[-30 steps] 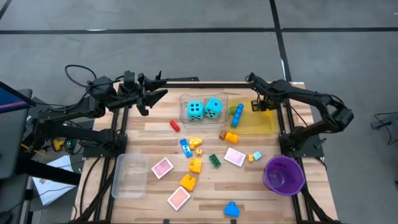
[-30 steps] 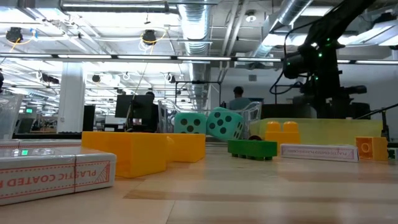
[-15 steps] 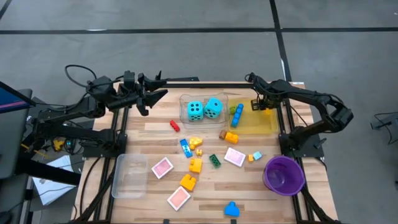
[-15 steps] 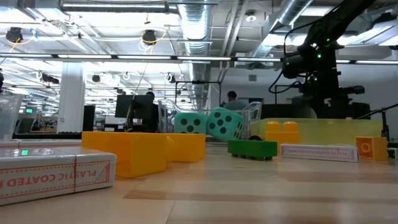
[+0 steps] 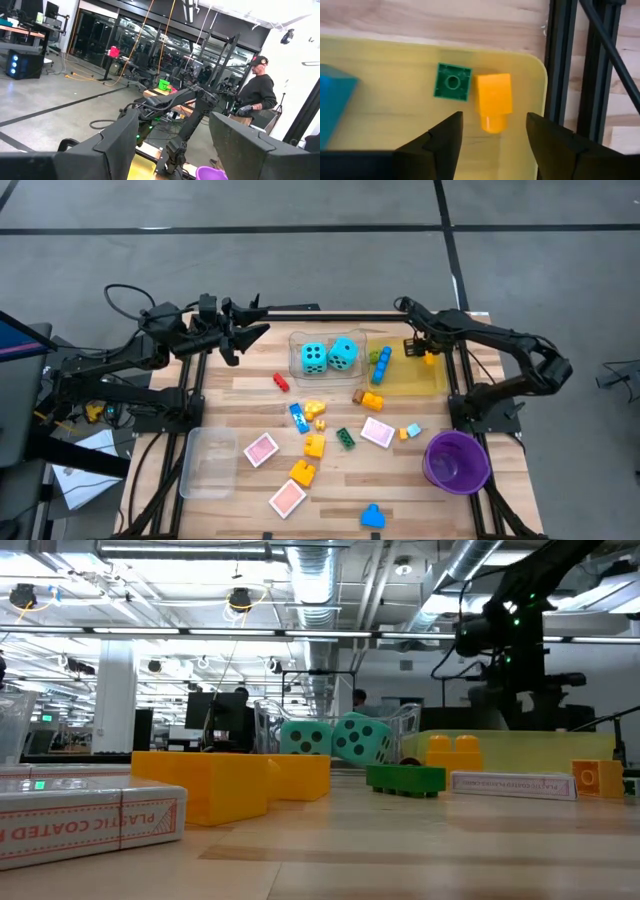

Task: Pick & Place Toys
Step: Put the yellow game piece into the yellow bin

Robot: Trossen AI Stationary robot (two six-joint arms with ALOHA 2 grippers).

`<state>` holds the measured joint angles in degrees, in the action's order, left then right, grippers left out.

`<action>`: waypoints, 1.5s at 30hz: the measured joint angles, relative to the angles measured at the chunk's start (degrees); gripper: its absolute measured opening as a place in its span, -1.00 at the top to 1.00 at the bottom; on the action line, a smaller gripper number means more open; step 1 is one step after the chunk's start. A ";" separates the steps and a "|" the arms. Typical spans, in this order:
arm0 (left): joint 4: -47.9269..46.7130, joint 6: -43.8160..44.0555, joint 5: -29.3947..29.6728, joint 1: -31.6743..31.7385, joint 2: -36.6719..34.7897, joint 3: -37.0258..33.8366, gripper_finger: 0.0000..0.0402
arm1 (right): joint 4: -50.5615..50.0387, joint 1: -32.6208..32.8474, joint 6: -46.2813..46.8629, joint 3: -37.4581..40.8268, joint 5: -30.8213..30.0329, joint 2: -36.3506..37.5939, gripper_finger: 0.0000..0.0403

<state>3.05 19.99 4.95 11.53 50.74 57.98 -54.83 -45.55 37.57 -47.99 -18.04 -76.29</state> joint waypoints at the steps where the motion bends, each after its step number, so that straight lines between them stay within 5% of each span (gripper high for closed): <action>1: 0.00 0.01 -0.01 0.00 0.00 0.00 -0.20 | -0.03 0.39 0.44 0.00 0.00 1.25 -0.05; 9: 0.07 0.02 -0.46 0.00 0.00 0.00 -0.20 | 1.46 7.79 5.88 0.00 2.91 15.52 -0.05; 20: 2.99 0.01 -2.24 -0.02 -0.36 0.00 -0.20 | 19.39 28.46 12.01 -0.02 4.68 33.94 -0.05; 36: 1.80 0.45 -10.91 -2.53 -1.79 0.02 -0.20 | 27.39 50.67 22.94 -0.02 -6.02 31.60 -0.05; 45: 3.18 -2.00 -0.86 -6.62 -0.97 0.00 -0.20 | 32.70 56.59 22.10 -0.04 -7.56 31.24 -0.05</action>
<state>6.23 17.99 4.09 4.91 49.77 57.98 -22.13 11.03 59.67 -48.03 -25.60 -45.06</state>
